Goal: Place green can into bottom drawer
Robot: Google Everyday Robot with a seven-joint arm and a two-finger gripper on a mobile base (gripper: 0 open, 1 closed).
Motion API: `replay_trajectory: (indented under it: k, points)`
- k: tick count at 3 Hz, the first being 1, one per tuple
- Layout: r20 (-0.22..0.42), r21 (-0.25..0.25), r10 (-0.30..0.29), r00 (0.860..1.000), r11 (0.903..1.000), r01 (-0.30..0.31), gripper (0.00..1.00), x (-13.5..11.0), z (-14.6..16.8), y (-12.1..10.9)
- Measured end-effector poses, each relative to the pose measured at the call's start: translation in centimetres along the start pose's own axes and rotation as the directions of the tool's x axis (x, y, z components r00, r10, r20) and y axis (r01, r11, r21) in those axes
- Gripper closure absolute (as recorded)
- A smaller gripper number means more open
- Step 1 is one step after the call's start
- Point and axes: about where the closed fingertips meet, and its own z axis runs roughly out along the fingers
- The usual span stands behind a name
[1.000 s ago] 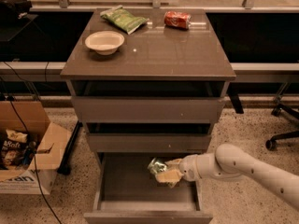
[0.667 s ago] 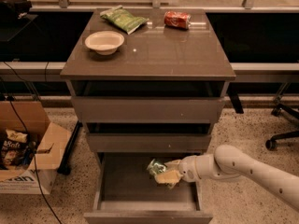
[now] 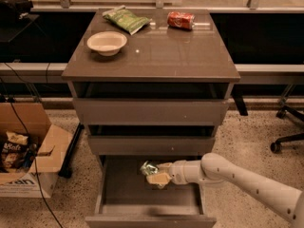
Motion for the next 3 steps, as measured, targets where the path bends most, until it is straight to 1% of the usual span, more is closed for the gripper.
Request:
replay_trajectory:
  k: [1, 2, 3]
  points:
    - [0.018, 0.008, 0.056, 0.998, 0.9984, -0.057, 1.00, 2.3, 3.6, -3.0]
    - [0.038, 0.028, 0.136, 0.990, 0.9901, -0.137, 1.00, 5.5, 6.6, -6.2]
    - [0.056, 0.049, 0.203, 0.978, 0.9774, -0.206, 1.00, 8.0, 9.0, -9.1]
